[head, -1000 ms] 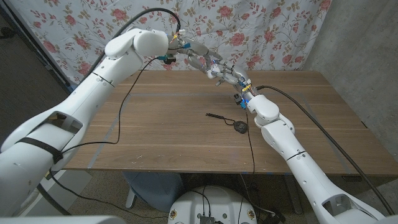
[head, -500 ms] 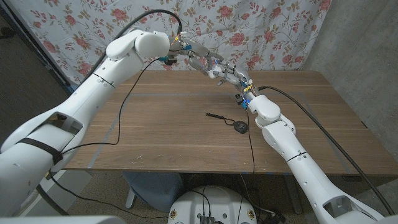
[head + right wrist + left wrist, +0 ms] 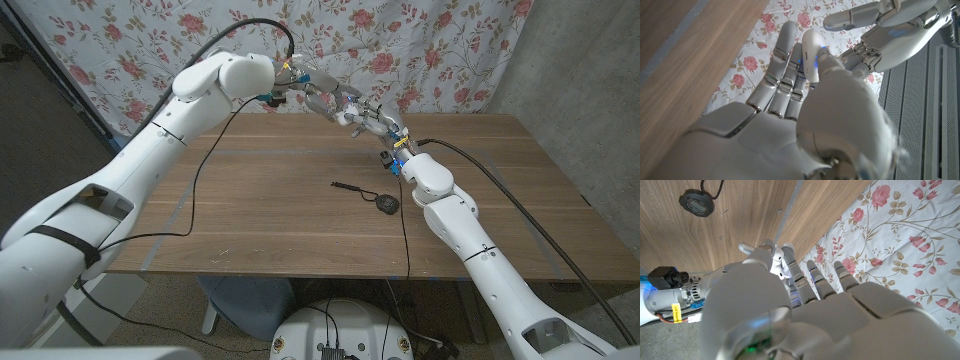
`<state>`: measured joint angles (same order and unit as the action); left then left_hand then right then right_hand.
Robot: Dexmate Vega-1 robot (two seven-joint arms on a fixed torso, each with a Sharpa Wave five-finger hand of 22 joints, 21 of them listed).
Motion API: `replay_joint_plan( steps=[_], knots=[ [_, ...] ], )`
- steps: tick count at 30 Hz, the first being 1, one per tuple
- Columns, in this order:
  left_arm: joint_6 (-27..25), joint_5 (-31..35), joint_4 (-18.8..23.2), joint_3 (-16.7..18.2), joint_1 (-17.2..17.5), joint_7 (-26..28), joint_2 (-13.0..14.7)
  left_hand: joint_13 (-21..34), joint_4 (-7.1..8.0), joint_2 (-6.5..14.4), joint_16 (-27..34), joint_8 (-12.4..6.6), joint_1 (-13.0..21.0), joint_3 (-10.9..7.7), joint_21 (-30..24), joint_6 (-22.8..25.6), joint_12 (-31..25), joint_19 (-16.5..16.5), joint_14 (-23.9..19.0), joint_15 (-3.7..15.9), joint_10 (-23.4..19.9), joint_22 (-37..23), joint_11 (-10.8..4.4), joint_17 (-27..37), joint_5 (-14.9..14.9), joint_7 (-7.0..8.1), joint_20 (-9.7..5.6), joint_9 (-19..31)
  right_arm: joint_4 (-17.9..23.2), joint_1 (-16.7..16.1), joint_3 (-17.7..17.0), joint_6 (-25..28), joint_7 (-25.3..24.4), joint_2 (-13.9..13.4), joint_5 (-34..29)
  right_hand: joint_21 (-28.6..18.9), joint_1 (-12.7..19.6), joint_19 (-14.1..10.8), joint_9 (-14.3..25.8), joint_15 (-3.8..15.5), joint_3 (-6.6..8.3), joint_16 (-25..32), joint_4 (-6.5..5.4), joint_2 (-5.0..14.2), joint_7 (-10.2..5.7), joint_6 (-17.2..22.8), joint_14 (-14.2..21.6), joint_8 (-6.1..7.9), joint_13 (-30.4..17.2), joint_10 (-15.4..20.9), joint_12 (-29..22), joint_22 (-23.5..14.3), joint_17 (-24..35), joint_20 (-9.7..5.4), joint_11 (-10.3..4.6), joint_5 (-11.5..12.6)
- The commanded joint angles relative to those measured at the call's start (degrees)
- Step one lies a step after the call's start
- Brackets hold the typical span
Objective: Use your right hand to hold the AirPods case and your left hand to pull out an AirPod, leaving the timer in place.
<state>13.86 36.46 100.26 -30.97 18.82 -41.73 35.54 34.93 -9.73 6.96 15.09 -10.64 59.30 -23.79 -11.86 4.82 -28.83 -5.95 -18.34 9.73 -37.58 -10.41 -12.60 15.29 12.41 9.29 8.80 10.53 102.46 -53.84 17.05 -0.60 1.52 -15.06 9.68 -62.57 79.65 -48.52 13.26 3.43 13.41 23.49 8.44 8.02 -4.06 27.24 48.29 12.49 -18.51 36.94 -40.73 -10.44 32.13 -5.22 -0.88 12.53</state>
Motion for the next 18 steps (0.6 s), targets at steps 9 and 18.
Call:
replay_joint_plan(
  steps=[9,18],
  knots=[
    [-0.1,-0.2,0.2,0.2,0.8,1.9,-0.2,1.4,1.03,-0.9,0.5,-0.46,-1.3,1.65,-0.2,1.2,-1.7,-0.7,-0.8,0.0,-0.6,-0.1,0.04,0.5,0.0,0.48,-0.44,0.2,0.9,-0.4,-0.3,-0.2,0.7,-0.4,0.4,-0.7,0.8,6.7,0.0,10.01,0.03,-0.1,0.32,0.01,0.06,0.4,3.0,-0.2,-2.7,7.4,-0.2,-0.1,0.2,-6.22,-6.89,0.4],
    [-0.7,-1.0,0.2,0.4,0.9,1.4,-0.4,1.7,3.36,-0.6,0.4,-0.3,-5.7,3.24,-0.1,1.5,-2.0,-0.7,-0.7,-0.38,0.2,-0.1,0.31,0.9,-0.6,0.24,-0.44,0.2,0.8,-0.5,-0.5,-0.2,0.9,-0.3,1.0,-1.0,0.8,6.9,0.0,10.03,0.04,-0.2,0.34,-0.03,0.07,0.4,2.9,-0.23,-2.7,7.4,0.0,-0.1,0.3,-6.22,-6.98,0.4]
  ],
)
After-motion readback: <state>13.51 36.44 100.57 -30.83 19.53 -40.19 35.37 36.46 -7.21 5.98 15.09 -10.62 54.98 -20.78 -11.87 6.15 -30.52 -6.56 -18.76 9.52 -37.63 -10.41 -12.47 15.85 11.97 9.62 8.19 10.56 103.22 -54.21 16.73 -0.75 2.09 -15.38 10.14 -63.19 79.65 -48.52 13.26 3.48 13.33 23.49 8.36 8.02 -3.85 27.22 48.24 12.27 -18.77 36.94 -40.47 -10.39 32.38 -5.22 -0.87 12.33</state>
